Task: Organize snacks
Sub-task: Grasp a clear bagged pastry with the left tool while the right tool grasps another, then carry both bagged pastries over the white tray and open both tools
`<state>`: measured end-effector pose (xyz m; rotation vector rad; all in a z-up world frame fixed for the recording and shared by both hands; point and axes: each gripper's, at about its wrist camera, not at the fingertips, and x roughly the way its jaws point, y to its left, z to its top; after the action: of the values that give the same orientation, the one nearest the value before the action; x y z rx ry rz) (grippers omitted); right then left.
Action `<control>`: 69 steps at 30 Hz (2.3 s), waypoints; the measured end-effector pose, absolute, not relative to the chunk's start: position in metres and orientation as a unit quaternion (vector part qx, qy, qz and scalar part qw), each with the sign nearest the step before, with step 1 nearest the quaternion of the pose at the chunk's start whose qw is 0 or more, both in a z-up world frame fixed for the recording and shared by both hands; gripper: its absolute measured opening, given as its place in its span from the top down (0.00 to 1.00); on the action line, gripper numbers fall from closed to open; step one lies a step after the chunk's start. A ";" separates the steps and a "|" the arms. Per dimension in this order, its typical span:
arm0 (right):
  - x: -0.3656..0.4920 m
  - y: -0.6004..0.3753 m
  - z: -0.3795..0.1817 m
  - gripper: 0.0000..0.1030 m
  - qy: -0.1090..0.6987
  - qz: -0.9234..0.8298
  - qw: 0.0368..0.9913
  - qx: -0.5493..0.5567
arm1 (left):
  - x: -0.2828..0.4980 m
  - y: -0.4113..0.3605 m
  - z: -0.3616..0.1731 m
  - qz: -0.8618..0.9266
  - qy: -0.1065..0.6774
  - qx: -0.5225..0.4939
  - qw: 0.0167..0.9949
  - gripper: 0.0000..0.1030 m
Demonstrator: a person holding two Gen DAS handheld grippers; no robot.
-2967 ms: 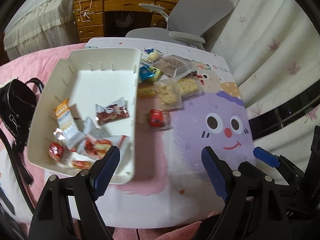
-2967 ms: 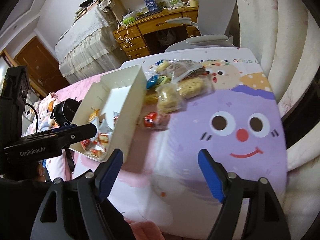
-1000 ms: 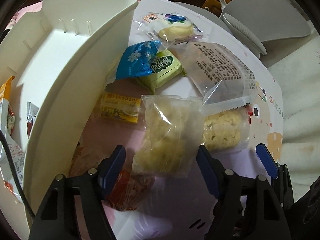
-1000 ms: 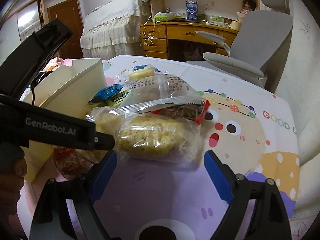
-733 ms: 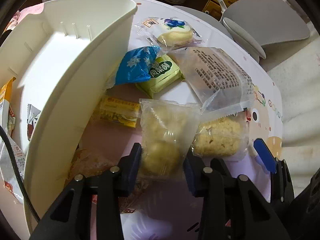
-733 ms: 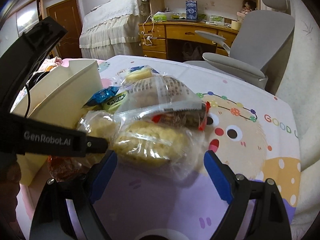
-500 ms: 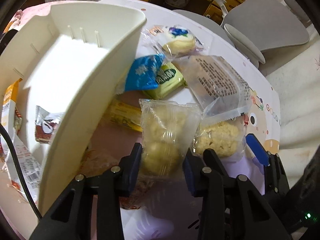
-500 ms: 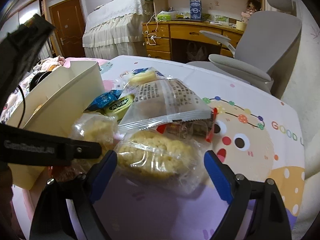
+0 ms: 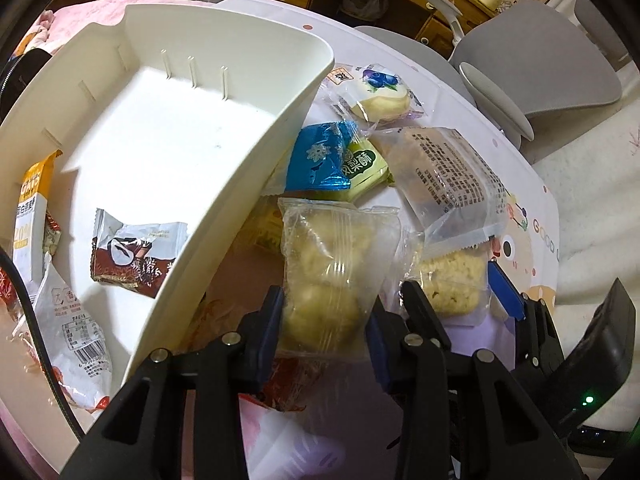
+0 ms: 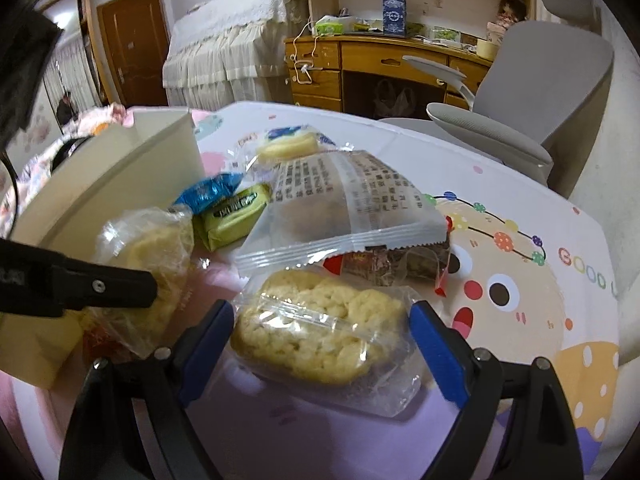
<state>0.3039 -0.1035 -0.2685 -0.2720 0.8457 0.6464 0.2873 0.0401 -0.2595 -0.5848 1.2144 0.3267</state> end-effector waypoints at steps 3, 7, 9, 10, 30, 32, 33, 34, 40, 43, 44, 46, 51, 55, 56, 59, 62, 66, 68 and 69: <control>0.302 -0.104 -0.269 0.13 0.399 0.302 0.856 -0.128 | 0.285 0.038 -0.257 0.149 0.558 -0.269 0.770 0.64; 0.298 -0.102 -0.271 0.13 0.389 0.300 0.859 -0.144 | 0.277 0.033 -0.251 0.143 0.557 -0.271 0.772 0.64; 0.297 -0.100 -0.271 0.13 0.392 0.295 0.859 -0.149 | 0.274 0.031 -0.247 0.145 0.555 -0.270 0.774 0.64; 0.297 -0.099 -0.271 0.13 0.394 0.294 0.857 -0.152 | 0.271 0.030 -0.246 0.146 0.553 -0.268 0.775 0.64; 0.254 -0.109 -0.266 0.21 0.429 0.287 0.838 -0.180 | 0.200 0.016 -0.212 0.146 0.528 -0.263 0.794 0.64; 0.244 -0.112 -0.265 0.21 0.440 0.285 0.833 -0.177 | 0.189 0.015 -0.208 0.146 0.526 -0.261 0.796 0.64; 0.239 -0.114 -0.264 0.21 0.447 0.283 0.831 -0.174 | 0.184 0.014 -0.207 0.145 0.527 -0.260 0.796 0.64; 0.232 -0.116 -0.264 0.21 0.454 0.282 0.828 -0.170 | 0.180 0.014 -0.206 0.143 0.529 -0.259 0.795 0.64; 0.196 -0.129 -0.254 0.21 0.478 0.275 0.820 -0.155 | 0.148 0.009 -0.195 0.130 0.535 -0.247 0.798 0.64; 0.174 -0.136 -0.247 0.21 0.486 0.277 0.818 -0.137 | 0.132 0.006 -0.189 0.118 0.534 -0.236 0.803 0.64; 0.169 -0.136 -0.246 0.21 0.488 0.278 0.816 -0.134 | 0.127 0.006 -0.186 0.114 0.535 -0.232 0.804 0.64; 0.156 -0.138 -0.242 0.21 0.494 0.283 0.813 -0.123 | 0.117 0.005 -0.181 0.109 0.535 -0.220 0.809 0.64; 0.129 -0.138 -0.228 0.21 0.518 0.312 0.793 -0.072 | 0.094 0.011 -0.165 0.087 0.522 -0.203 0.824 0.64; 0.108 -0.121 -0.213 0.21 0.521 0.338 0.781 -0.068 | 0.081 0.024 -0.154 0.074 0.512 -0.187 0.835 0.64; 0.103 -0.115 -0.208 0.21 0.518 0.342 0.781 -0.073 | 0.079 0.027 -0.152 0.072 0.511 -0.185 0.836 0.64; 0.095 -0.098 -0.191 0.21 0.509 0.348 0.783 -0.081 | 0.075 0.041 -0.143 0.062 0.505 -0.182 0.842 0.64; 0.092 -0.085 -0.177 0.21 0.501 0.350 0.787 -0.078 | 0.071 0.057 -0.133 0.049 0.496 -0.170 0.850 0.64; 0.090 -0.065 -0.162 0.21 0.498 0.355 0.789 -0.061 | 0.071 0.078 -0.123 0.031 0.493 -0.153 0.856 0.64; 0.088 -0.056 -0.154 0.21 0.490 0.354 0.795 -0.054 | 0.073 0.088 -0.118 0.019 0.493 -0.143 0.858 0.64; 0.087 -0.049 -0.151 0.21 0.487 0.354 0.796 -0.051 | 0.074 0.094 -0.116 0.013 0.492 -0.138 0.860 0.64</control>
<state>0.0870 -0.0494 -0.1505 -0.1088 1.0469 0.7613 0.0735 0.0939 -0.1158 -0.2898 1.0322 0.0283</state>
